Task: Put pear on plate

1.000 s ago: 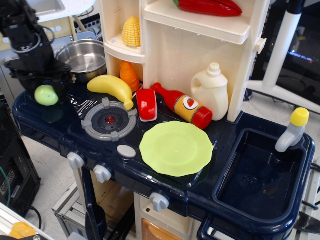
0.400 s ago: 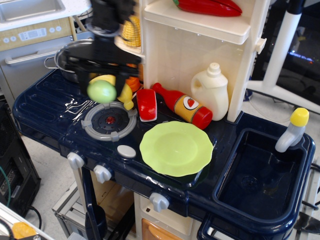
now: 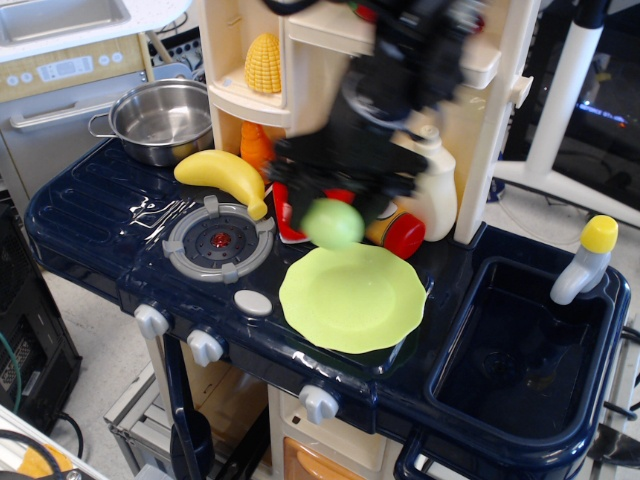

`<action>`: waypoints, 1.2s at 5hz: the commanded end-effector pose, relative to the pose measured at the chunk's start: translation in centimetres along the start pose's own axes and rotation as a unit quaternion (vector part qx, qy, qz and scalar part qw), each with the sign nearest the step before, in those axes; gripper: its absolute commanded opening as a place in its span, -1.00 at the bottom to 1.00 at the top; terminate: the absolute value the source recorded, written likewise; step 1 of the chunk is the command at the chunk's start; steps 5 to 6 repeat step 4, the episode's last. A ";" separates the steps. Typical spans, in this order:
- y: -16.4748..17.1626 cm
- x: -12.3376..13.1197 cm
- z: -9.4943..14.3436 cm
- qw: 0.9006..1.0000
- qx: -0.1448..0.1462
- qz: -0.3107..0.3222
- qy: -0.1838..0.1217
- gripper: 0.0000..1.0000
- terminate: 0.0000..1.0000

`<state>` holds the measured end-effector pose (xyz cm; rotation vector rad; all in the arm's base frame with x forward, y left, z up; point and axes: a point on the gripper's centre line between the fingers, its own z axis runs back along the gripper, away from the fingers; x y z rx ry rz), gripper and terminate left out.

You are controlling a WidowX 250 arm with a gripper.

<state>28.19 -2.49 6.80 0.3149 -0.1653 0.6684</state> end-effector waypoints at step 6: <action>-1.5 -0.8 -0.9 0.998 -0.052 0.008 -0.037 1.00 1.00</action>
